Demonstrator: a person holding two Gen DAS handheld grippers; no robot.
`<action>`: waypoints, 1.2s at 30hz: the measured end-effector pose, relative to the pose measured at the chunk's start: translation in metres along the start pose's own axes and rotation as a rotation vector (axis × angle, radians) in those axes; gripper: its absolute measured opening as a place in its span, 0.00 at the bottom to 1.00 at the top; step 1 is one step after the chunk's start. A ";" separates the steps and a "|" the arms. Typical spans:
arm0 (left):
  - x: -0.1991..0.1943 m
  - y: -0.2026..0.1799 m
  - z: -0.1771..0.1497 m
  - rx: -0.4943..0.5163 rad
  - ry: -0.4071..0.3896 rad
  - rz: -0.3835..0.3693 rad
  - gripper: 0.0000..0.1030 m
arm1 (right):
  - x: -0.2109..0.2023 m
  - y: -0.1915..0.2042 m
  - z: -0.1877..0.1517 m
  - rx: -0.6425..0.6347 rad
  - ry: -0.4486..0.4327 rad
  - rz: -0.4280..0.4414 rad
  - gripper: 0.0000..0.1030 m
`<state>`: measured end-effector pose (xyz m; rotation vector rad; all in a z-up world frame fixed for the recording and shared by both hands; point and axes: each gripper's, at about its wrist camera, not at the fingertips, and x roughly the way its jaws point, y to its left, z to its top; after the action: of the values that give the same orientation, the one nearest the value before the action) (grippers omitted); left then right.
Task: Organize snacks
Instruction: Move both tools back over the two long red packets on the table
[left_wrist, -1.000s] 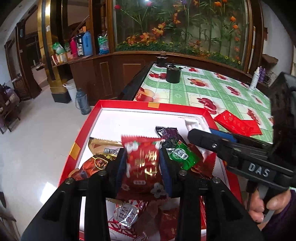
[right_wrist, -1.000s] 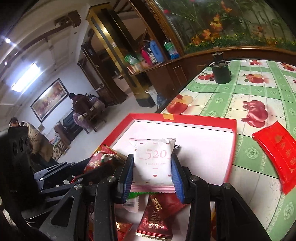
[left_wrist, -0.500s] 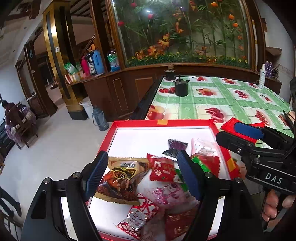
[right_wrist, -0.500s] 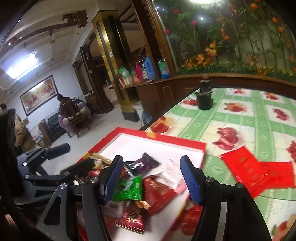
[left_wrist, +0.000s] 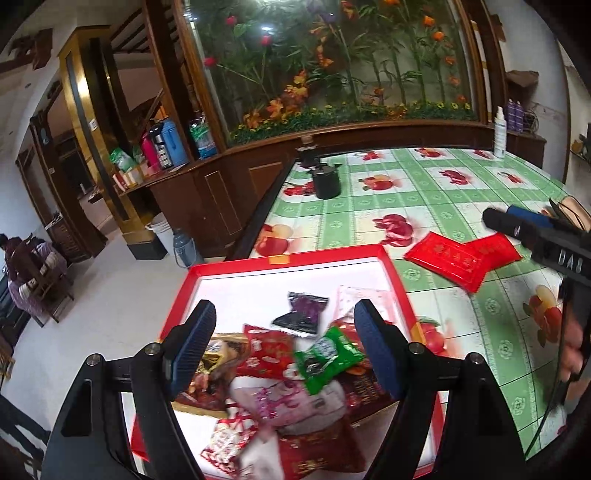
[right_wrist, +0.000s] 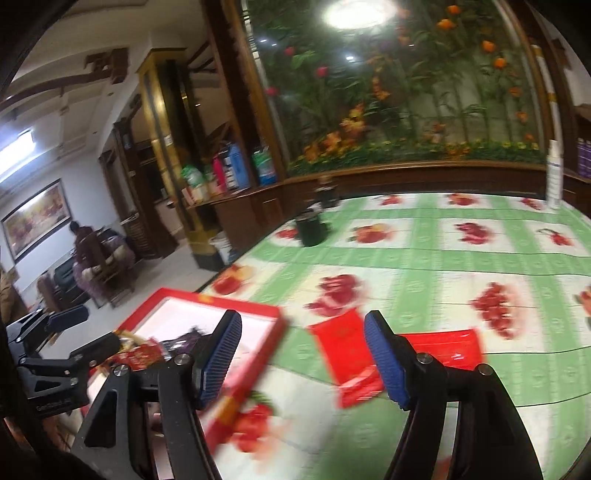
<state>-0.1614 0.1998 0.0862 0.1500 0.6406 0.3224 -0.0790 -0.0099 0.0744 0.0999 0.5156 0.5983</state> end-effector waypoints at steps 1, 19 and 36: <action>0.001 -0.004 0.001 0.008 0.001 -0.002 0.75 | -0.002 -0.007 0.001 0.007 -0.004 -0.011 0.69; 0.049 -0.098 0.035 0.113 0.117 -0.132 0.75 | -0.009 -0.159 0.021 0.225 0.060 -0.268 0.70; 0.141 -0.135 0.057 -0.416 0.496 -0.283 0.75 | 0.005 -0.147 0.021 0.209 0.099 -0.249 0.70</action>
<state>0.0136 0.1186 0.0206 -0.4300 1.0553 0.2118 0.0098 -0.1272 0.0556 0.2022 0.6745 0.3062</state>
